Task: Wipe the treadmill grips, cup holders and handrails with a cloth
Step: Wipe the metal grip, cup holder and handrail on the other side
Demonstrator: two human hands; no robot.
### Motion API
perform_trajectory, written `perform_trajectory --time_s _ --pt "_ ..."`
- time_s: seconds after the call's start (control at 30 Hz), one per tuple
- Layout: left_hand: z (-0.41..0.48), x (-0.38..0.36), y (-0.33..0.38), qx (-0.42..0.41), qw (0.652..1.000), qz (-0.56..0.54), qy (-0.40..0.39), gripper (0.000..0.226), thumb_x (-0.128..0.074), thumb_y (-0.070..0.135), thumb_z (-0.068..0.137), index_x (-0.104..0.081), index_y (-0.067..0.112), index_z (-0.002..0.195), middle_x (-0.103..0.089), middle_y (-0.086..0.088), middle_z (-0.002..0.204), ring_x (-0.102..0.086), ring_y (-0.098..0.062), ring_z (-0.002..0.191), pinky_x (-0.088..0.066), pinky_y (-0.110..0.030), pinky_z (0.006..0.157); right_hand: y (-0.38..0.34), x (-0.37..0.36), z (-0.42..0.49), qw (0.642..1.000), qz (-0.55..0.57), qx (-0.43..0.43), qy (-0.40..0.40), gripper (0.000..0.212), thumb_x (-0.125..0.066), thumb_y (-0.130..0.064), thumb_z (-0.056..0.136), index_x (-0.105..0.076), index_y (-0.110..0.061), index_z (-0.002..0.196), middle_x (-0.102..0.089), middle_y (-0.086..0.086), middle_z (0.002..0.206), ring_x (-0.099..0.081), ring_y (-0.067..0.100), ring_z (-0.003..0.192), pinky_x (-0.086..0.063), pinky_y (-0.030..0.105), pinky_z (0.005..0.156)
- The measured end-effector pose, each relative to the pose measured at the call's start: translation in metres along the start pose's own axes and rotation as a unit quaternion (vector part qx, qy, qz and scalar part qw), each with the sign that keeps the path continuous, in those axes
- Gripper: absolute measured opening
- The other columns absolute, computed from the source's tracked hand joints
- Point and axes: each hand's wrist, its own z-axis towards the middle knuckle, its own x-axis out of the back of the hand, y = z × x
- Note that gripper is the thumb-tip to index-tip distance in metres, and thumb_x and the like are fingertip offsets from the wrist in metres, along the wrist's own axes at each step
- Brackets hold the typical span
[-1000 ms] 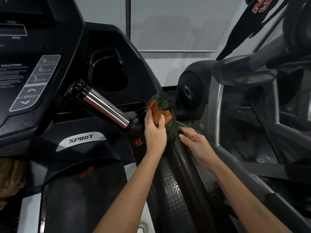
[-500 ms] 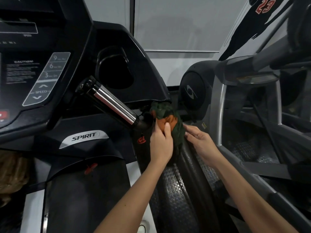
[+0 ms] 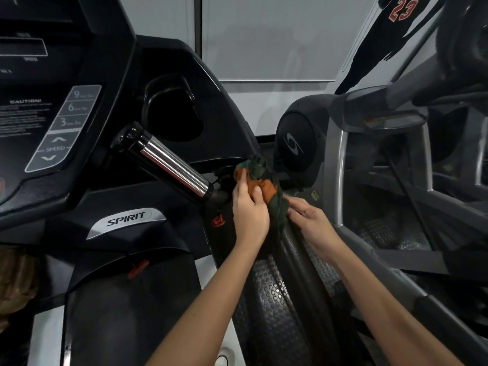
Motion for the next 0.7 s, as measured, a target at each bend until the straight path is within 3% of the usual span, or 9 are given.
perform_trajectory --time_s 0.1,0.2,0.33,0.47,0.5,0.63,0.7 --pt "0.008 -0.005 0.000 0.052 0.997 -0.060 0.027 0.046 -0.035 0.022 0.100 -0.028 0.029 0.145 -0.044 -0.003 0.141 -0.043 -0.020 0.128 -0.031 -0.026 0.103 0.001 0.000 0.001 1.000 -0.001 0.001 0.002 0.029 -0.050 -0.008 0.093 -0.058 -0.020 0.119 -0.058 -0.008 0.119 -0.057 -0.004 0.106 -0.045 0.012 0.089" --pt "0.006 -0.004 -0.002 0.062 0.991 -0.111 0.027 0.042 -0.036 0.026 0.100 -0.036 0.022 0.142 -0.052 -0.001 0.132 -0.047 -0.015 0.122 -0.033 -0.024 0.101 0.002 0.001 0.001 1.000 0.008 -0.009 0.002 0.031 -0.052 -0.009 0.093 -0.058 -0.016 0.122 -0.058 -0.006 0.121 -0.057 0.003 0.111 -0.044 0.020 0.096" --pt "-0.024 0.005 -0.027 0.093 0.975 -0.202 0.007 0.019 -0.045 0.024 0.097 -0.063 0.025 0.100 -0.066 0.007 0.099 -0.060 -0.005 0.096 -0.046 -0.025 0.092 0.005 0.003 0.002 1.000 0.016 -0.016 0.001 0.031 -0.054 -0.011 0.091 -0.059 -0.021 0.120 -0.058 -0.007 0.123 -0.056 0.008 0.115 -0.043 0.023 0.098" --pt "-0.042 0.015 -0.044 0.137 0.947 -0.283 -0.066 0.013 -0.057 0.023 0.090 -0.066 0.026 0.099 -0.072 0.005 0.098 -0.065 -0.014 0.100 -0.051 -0.021 0.081 0.004 0.003 0.003 1.000 0.022 -0.020 0.003 0.029 -0.055 -0.011 0.091 -0.060 -0.026 0.114 -0.057 -0.007 0.123 -0.055 0.012 0.117 -0.041 0.027 0.100" --pt "-0.042 0.017 -0.045 0.123 0.950 -0.273 -0.084 0.018 -0.063 0.023 0.087 -0.066 0.027 0.104 -0.071 0.004 0.102 -0.065 -0.014 0.102 -0.051 -0.021 0.082 0.004 0.003 0.002 1.000 0.018 -0.019 0.006 0.029 -0.054 -0.011 0.091 -0.061 -0.024 0.116 -0.057 -0.007 0.122 -0.055 0.012 0.117 -0.041 0.029 0.102" --pt "-0.025 0.018 -0.040 0.042 0.985 -0.134 -0.099 0.076 -0.078 0.043 0.065 -0.046 0.037 0.134 -0.058 0.006 0.126 -0.056 -0.006 0.115 -0.045 -0.028 0.100 0.001 0.000 0.000 0.999 0.028 -0.028 0.012 0.026 -0.052 -0.007 0.092 -0.064 -0.014 0.114 -0.059 -0.004 0.118 -0.057 0.018 0.115 -0.046 0.038 0.100" --pt "-0.008 0.018 -0.029 0.037 0.989 -0.111 -0.090 0.082 -0.076 0.046 0.065 -0.039 0.038 0.138 -0.059 0.008 0.127 -0.056 -0.006 0.116 -0.044 -0.033 0.103 0.000 -0.001 0.000 0.999 0.035 -0.019 0.011 0.023 -0.053 -0.007 0.091 -0.067 -0.017 0.107 -0.059 -0.003 0.116 -0.058 0.017 0.113 -0.046 0.034 0.098"
